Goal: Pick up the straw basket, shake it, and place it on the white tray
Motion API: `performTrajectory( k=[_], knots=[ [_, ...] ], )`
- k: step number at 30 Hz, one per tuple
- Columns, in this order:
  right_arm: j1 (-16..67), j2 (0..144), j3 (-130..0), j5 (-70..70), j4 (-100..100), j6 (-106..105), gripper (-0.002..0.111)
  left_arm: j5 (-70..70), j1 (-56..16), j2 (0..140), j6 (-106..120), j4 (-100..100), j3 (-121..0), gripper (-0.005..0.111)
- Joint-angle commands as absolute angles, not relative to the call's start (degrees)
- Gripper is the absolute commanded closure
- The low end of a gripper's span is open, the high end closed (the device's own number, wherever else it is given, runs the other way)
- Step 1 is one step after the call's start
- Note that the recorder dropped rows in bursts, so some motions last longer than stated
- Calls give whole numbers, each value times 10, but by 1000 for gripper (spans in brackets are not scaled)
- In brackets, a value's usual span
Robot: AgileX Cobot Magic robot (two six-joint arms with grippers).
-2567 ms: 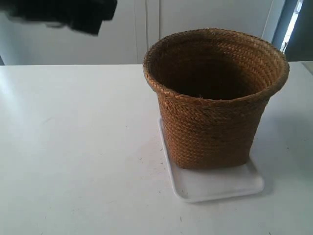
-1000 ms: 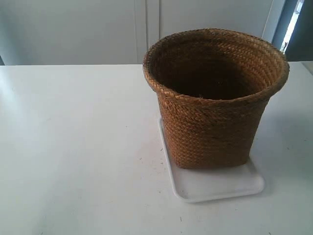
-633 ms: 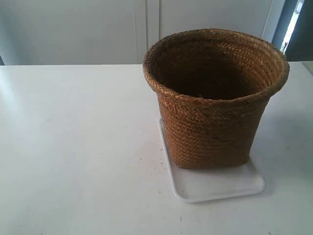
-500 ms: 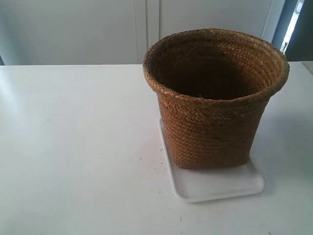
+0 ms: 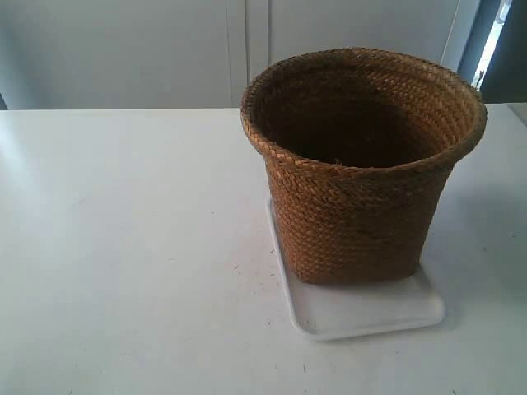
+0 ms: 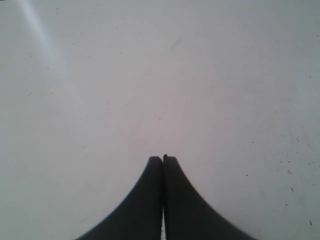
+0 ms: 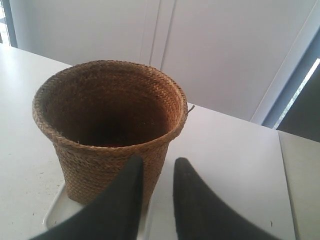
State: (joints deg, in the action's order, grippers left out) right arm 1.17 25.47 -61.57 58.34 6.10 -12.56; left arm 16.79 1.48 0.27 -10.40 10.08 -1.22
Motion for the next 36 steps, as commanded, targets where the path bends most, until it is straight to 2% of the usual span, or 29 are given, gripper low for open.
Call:
performTrajectory(
  k=[1,27,31,36],
  knots=[
    [11,253,-612,581,60,-126,87,167,17,0,-105,101,-8,107],
    [11,253,-610,564,57,-125,87,167,17,0,-105,101,-8,107],
    [11,253,-563,499,73,-117,87,167,17,0,-105,101,-8,107],
    [11,245,-442,391,75,-117,87,167,17,0,-105,101,-8,107]
  ],
)
